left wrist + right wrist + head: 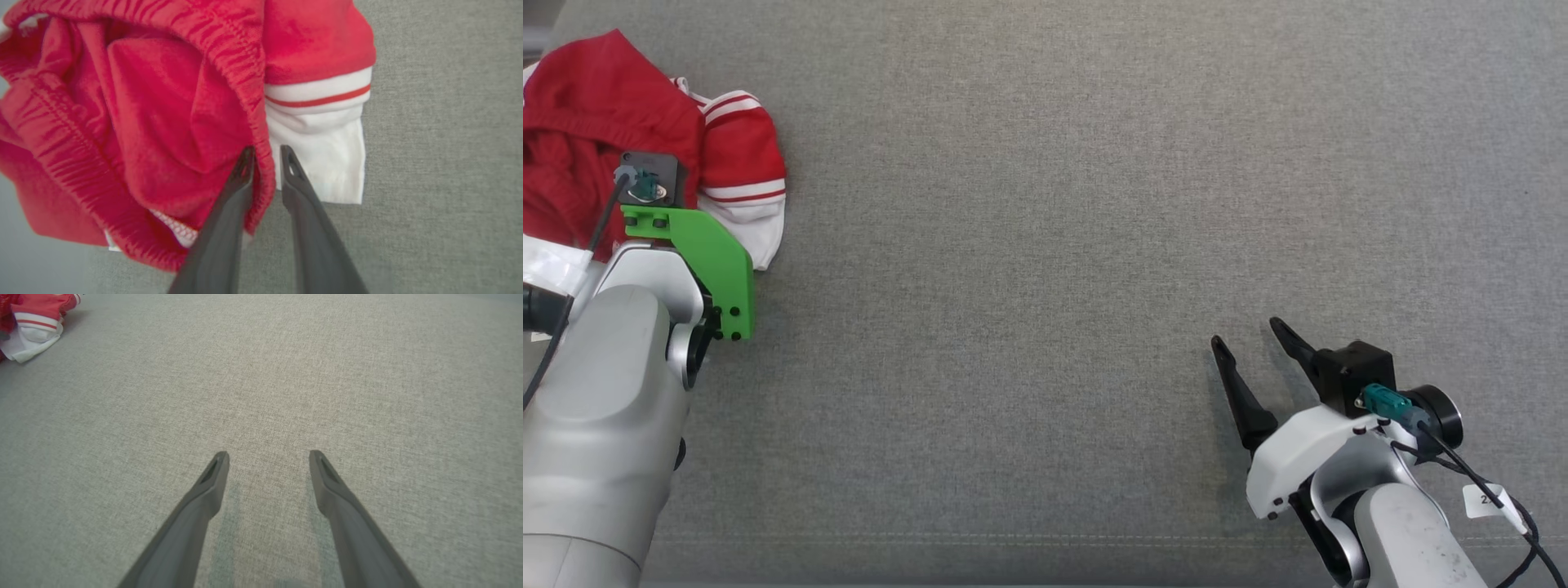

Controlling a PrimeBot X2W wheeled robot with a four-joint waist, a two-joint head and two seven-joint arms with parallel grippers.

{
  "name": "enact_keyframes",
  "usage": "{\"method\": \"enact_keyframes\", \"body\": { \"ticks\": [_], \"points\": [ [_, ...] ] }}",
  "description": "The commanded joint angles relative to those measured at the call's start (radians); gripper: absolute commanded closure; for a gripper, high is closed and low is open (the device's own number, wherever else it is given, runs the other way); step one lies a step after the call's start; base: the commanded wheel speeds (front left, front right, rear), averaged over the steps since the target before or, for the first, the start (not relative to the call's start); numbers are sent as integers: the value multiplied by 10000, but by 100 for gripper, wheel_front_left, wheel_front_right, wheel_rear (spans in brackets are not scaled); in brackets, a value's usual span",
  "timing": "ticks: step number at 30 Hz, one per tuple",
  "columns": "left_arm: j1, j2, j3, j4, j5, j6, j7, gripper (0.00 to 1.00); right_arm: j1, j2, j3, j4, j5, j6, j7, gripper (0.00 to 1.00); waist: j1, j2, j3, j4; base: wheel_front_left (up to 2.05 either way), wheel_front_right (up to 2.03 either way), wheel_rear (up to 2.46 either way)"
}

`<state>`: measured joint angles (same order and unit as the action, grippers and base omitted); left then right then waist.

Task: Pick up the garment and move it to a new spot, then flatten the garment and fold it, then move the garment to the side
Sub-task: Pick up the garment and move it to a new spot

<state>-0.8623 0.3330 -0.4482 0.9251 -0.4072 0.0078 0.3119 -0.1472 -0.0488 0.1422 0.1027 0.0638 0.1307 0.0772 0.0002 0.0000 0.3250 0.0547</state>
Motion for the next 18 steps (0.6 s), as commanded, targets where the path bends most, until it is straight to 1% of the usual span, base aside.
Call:
{"method": "enact_keyframes", "body": {
  "ticks": [1, 3, 6, 9, 13, 16, 18],
  "points": [
    [-52, 22, 47, 53, -63, 37, -80, 100, -40, -28, 21, 61, 36, 1, -39, 0, -2, 0, -100, -81, 0, 0, 0],
    [5, 86, 45, 142, -87, -44, -226, 100, -91, -29, 58, 144, 144, 1, -90, 0, -2, 0, -266, -129, 0, 0, 0],
    [2, -43, 11, 114, -127, -79, -431, 100, -104, -29, 79, 290, 234, 1, -147, 0, -2, 0, -591, -185, 0, 0, 0],
    [-93, -109, -170, -38, -55, -258, -487, 100, 4, -28, 147, 462, 319, 1, -161, 0, -2, 0, -979, -266, 0, 0, 0],
    [-331, -306, -311, -606, -30, -412, -701, 100, 254, -29, 76, 659, 414, 1, -196, 0, -2, 0, -1489, -397, 0, 0, 0],
    [-483, -402, -472, -1122, 100, -447, -825, 100, 369, -26, 50, 725, 543, 1, -223, 0, -2, 0, -1820, -587, 0, 0, 0],
    [-655, -589, -496, -1506, 78, -436, -969, 100, 439, -26, 81, 770, 615, 1, -229, 0, -2, 0, -2006, -748, 0, 0, 0]
  ]
}}
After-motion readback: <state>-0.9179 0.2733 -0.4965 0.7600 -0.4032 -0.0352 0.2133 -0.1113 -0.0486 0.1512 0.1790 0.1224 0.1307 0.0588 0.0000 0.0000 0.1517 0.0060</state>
